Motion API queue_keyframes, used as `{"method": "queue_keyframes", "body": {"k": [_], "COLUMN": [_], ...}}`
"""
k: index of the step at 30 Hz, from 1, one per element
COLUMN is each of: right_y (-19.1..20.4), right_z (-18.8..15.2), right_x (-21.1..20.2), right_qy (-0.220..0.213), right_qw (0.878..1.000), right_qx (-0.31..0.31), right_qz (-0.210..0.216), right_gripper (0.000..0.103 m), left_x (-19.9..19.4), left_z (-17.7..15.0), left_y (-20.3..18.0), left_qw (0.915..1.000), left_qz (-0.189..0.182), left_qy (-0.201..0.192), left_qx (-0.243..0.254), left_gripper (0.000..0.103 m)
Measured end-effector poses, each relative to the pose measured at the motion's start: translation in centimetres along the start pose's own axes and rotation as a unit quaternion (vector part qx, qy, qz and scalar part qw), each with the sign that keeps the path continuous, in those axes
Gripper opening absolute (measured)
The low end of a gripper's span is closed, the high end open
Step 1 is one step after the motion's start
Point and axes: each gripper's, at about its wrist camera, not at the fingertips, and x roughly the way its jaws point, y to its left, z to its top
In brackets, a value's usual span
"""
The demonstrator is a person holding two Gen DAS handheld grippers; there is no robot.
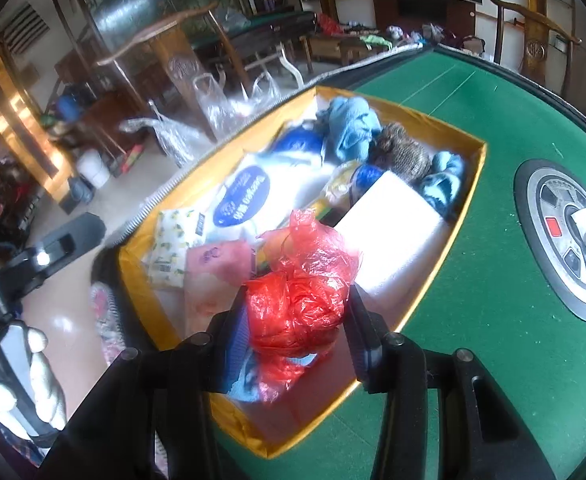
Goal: Organize soft objects
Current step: 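Carry both red bags into the box and open both tools, then withdraw both tools from the box back over the table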
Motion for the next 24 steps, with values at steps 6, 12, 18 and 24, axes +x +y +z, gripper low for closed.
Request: {"method": "queue_keyframes", "body": {"k": [6,12,18,24], "right_y": [-0.9,-2.1,-0.5,-0.2], "right_z": [1.1,1.9,0.4,0.1], "right_x": [2.8,3.5,3.1,0.7], "right_qy": [0.032,0.035,0.065,0.022], "right_qw": [0.998,0.996,0.995,0.997], "right_qx": [-0.006,-0.002,-0.031,-0.034], "right_qz": [-0.059,-0.087,-0.063,-0.064], "right_gripper": [0.04,0.04,0.042,0.065], "left_x": [1.4,1.5,1.4,1.3], "left_z": [-0.2,-0.5,-0.6,-0.9], "left_y": [1.3,1.0,0.1,-1.2], "left_qw": [0.9998,0.9998,0.9999,0.9995], "left_qz": [0.002,-0.003,0.006,0.012], "left_qy": [0.014,0.017,0.011,0.01], "left_qx": [-0.013,-0.011,0.006,0.027], "left_gripper": [0.073,0.073,0.073,0.073]}}
